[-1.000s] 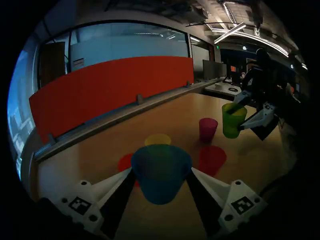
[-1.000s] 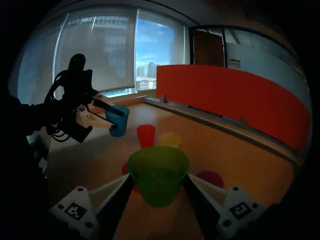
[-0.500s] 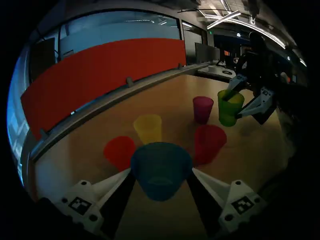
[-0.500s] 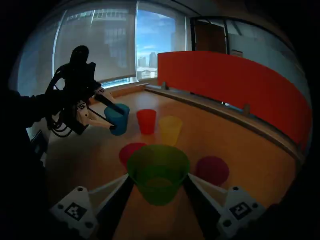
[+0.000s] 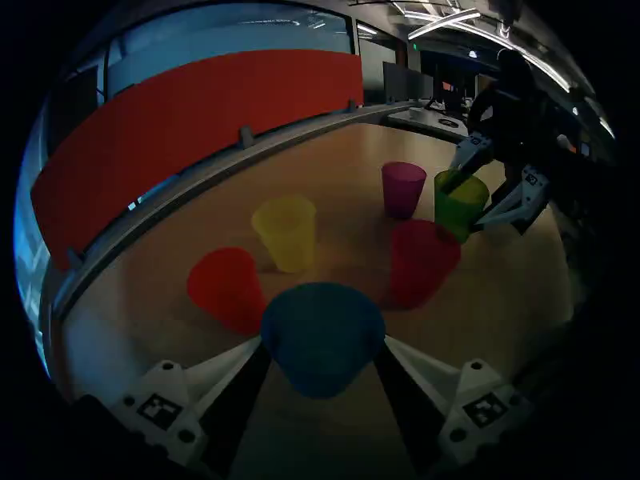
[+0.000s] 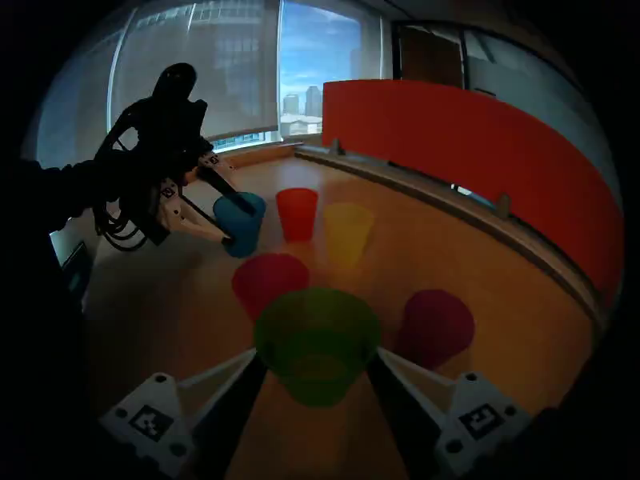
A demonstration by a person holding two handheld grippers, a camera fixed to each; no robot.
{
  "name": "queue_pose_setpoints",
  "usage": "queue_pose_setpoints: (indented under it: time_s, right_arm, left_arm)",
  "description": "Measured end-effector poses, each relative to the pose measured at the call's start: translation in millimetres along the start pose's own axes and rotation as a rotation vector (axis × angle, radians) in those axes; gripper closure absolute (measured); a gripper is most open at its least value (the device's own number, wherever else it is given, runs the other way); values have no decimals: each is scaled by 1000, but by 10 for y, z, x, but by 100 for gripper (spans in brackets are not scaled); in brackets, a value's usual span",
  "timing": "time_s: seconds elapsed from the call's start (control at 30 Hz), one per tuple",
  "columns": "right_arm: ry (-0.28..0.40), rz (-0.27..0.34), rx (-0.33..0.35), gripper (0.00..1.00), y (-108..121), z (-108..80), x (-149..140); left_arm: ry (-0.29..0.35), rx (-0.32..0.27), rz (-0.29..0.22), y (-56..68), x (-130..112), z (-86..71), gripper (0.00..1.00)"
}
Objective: Pour water
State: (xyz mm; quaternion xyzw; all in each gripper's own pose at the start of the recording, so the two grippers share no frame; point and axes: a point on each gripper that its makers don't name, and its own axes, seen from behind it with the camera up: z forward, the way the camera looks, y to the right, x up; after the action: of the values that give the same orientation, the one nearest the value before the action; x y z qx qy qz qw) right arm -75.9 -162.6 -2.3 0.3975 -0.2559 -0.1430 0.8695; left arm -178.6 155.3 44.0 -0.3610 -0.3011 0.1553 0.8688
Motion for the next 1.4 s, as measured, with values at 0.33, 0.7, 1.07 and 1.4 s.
queue_pose_setpoints:
  time_s: [0.33, 0.7, 1.07, 1.4]
  right_arm:
    - [-23, -6, 4, 13, 25, 71, -91]
    - [-40, -6, 1, 13, 67, 116, -163]
    - [-52, -10, 2, 13, 61, 124, -234]
    - [-56, -2, -4, 13, 72, 146, -280]
  left_arm:
    - [-30, -13, 2, -7, -105, 129, 15]
    - [-35, -22, -13, -9, -162, 164, 15]
    - [-57, -16, -4, -28, -243, 168, 15]
    - [-75, -14, -5, -23, -309, 169, 15]
